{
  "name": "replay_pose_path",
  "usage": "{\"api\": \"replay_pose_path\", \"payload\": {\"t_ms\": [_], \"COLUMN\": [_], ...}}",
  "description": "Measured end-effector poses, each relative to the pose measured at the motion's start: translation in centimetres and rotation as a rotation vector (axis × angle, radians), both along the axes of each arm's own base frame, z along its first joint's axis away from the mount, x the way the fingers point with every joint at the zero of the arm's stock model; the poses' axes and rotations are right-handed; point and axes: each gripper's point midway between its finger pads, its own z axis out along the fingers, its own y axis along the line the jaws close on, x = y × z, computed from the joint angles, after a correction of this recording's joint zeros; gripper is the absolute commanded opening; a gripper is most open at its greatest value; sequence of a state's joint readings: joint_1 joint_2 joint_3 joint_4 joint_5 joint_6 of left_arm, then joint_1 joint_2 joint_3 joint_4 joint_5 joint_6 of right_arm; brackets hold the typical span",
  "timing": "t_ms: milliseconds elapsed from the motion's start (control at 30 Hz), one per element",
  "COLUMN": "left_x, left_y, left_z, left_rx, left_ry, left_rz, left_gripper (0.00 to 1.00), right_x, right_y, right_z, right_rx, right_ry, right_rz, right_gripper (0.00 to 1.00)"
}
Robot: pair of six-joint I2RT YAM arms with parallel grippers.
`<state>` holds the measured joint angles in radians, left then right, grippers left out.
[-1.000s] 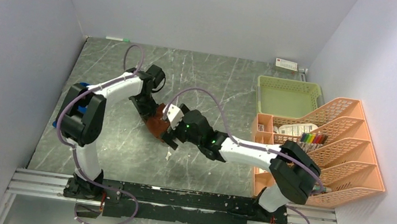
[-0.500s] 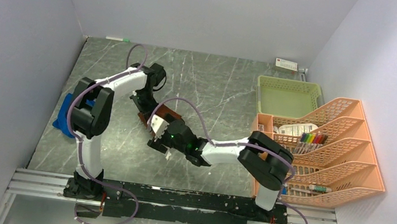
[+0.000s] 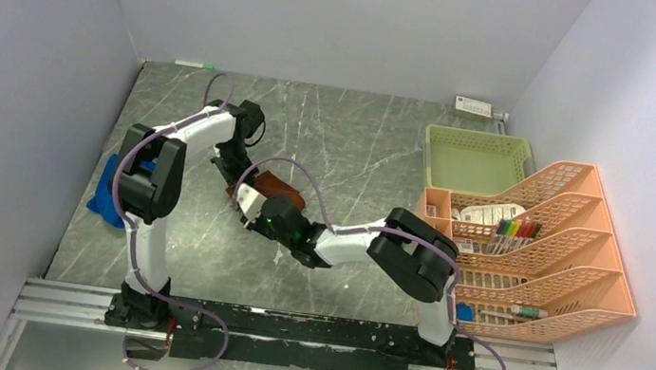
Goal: Roll the towels
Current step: Roll the towel at the center of the board.
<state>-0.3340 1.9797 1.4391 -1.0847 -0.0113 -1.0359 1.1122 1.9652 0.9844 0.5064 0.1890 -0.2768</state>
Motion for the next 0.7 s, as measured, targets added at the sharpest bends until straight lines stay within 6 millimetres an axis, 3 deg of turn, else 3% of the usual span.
{"api": "replay_pose_path", "payload": {"t_ms": [33, 67, 133, 300, 433, 700], "left_x": [0.0, 0.0, 0.1, 0.2, 0.8, 2.1], "left_y": [0.0, 0.1, 0.3, 1.0, 2.1, 4.5], "left_z": [0.0, 0.0, 0.0, 0.7, 2.3, 8.3], "left_rx": [-0.005, -0.008, -0.011, -0.006, 0.009, -0.003], "left_ry": [0.002, 0.004, 0.004, 0.005, -0.026, -0.217], "left_rz": [-0.001, -0.002, -0.002, -0.021, -0.031, -0.042], "left_gripper": [0.07, 0.10, 0.36, 0.68, 0.77, 0.80], "right_x": [0.0, 0.1, 0.2, 0.2, 0.5, 1.5], "right_y": [0.1, 0.3, 0.4, 0.6, 0.7, 0.0], "right_z": [-0.2, -0.2, 0.0, 0.0, 0.0, 1.0], "right_rx": [0.000, -0.001, -0.004, 0.020, 0.081, 0.275], "right_ry": [0.010, 0.013, 0.022, 0.065, 0.153, 0.447], "right_rz": [-0.005, -0.007, -0.016, -0.029, -0.026, -0.005], "right_gripper": [0.00, 0.00, 0.00, 0.00, 0.00, 0.00]}}
